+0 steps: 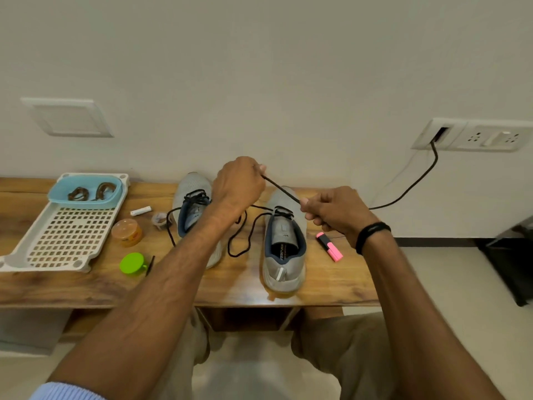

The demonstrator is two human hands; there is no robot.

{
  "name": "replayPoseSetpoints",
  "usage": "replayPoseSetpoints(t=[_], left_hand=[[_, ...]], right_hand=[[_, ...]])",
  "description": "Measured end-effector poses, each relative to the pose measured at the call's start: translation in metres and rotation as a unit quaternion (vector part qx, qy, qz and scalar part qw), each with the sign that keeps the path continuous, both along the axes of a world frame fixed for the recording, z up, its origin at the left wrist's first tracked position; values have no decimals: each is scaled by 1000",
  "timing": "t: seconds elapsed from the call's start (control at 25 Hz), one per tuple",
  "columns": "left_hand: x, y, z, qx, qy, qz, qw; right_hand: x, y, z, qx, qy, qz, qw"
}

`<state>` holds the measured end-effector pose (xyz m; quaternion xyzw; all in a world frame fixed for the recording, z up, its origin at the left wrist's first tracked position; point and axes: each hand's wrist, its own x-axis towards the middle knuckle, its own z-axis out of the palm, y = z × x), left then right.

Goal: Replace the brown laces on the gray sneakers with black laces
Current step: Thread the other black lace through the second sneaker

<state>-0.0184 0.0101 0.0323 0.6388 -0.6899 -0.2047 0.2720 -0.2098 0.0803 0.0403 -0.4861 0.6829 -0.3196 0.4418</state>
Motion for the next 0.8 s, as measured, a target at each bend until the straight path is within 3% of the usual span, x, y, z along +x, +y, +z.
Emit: replayPoseSetpoints(t=[0.12,0.2,0.32,0.4,0.48,0.64,0.8], left_hand=[[9,11,-5,-56,-87,65,993],[3,11,-13,-81,-100,-3,992],[-26,5,-21,11,-11,-179,984],[-33,0,-25,50,47,-222,973],[-27,-8,-28,49,82,-205,974],[-18,-18,-45,-2,29,-109,994],[-32,-13,-66,-32,-7,-175,984]], right_hand=[[2,-5,-5,-2,28,16,999],[11,-17,-10,-7,43,34,998],[20,-36,-16,-44,31,4,999],[18,-45,-21,-66,33,-28,997],[14,-47,-27,-64,1,-36,997],[7,-49,-37,-53,-88,-57,993],[9,-54,-48,-55,-76,-96,991]])
